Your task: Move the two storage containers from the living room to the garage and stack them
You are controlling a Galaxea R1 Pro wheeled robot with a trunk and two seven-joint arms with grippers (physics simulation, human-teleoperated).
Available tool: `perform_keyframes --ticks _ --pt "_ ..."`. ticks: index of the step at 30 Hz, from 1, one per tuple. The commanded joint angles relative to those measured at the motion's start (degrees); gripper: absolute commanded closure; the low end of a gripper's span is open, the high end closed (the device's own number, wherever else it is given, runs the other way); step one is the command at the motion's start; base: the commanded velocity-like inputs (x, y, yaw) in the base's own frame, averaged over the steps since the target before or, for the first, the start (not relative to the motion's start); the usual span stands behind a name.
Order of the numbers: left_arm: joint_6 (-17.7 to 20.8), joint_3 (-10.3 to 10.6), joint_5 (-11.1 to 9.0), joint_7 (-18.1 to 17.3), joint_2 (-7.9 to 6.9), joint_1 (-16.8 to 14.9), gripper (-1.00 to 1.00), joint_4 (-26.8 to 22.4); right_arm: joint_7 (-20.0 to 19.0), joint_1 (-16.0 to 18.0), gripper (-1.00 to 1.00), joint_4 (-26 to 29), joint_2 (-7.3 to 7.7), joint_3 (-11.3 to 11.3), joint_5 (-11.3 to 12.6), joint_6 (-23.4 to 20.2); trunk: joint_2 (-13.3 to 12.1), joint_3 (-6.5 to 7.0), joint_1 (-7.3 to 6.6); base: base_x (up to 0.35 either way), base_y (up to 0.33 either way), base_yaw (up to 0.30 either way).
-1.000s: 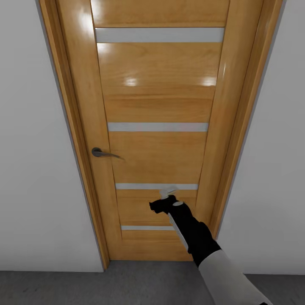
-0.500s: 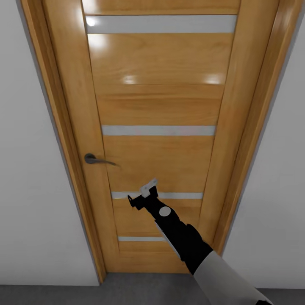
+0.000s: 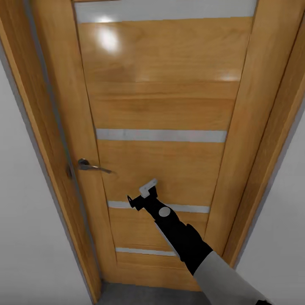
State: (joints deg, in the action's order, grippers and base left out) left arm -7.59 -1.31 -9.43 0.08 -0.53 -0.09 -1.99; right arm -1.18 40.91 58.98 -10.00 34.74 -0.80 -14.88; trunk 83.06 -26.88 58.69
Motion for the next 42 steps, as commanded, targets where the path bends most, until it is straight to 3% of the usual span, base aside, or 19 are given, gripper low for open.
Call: perform_keyframes --ticks 1,5,9,13,17,18,20,22,29,42 --pt "-0.11 -0.10 -0.23 0.01 0.00 0.00 -1.00 -0.03 0.14 0.05 -1.00 0.06 0.00 -0.11 -1.46 -0.33 0.02 -0.05 0.03 0.321 0.000 0.000" --pt "-0.14 -0.09 -0.23 0.01 0.00 0.00 -1.00 -0.03 0.20 0.05 -1.00 0.06 0.00 -0.11 -4.55 -0.23 0.02 -0.05 0.03 0.321 0.000 0.000" --pt "-0.13 -0.09 -0.23 0.01 0.00 0.00 -1.00 -0.03 0.21 0.05 -1.00 -1.59 0.00 -0.02 -5.89 1.85 0.02 -0.05 0.03 0.321 0.000 0.000" --pt "-0.07 -0.09 -0.23 0.01 0.00 0.00 -1.00 -0.03 0.93 1.91 -1.00 -9.67 0.00 0.20 -7.52 6.37 0.02 -0.05 0.03 0.321 0.000 0.000" --pt "-0.07 -0.09 -0.23 0.01 0.00 0.00 -1.00 -0.03 1.22 8.31 -1.00 -19.82 0.00 0.16 -7.80 9.16 0.02 -0.05 0.03 0.321 0.000 0.000" --pt "-0.11 -0.09 -0.23 0.01 0.00 0.00 -1.00 -0.03 1.29 12.45 -1.00 -25.87 0.00 0.11 -7.54 10.07 0.02 -0.05 0.03 0.321 0.000 0.000" --pt "-0.13 -0.09 -0.22 0.01 0.00 0.00 -1.00 -0.03 1.29 13.94 -1.00 -27.81 0.00 0.12 -7.48 10.43 0.02 -0.05 0.03 0.321 0.000 0.000" --pt "-0.09 -0.09 -0.23 0.01 0.00 0.00 -1.00 -0.03 1.34 18.40 -1.00 -31.77 0.00 0.03 -7.33 10.79 0.02 -0.05 0.03 0.321 0.000 0.000" --pt "-0.05 -0.17 -0.23 0.01 -0.08 0.02 -1.00 -0.03 3.26 20.08 -1.00 -30.80 0.00 -1.71 -7.46 11.75 0.02 -0.05 0.03 0.154 0.000 0.000" --pt "-0.09 -0.17 -0.25 0.01 -0.08 0.00 -1.00 -0.03 4.37 20.00 -1.00 -31.19 0.00 -1.81 -7.38 11.58 0.02 -0.05 0.03 0.001 0.000 0.000"
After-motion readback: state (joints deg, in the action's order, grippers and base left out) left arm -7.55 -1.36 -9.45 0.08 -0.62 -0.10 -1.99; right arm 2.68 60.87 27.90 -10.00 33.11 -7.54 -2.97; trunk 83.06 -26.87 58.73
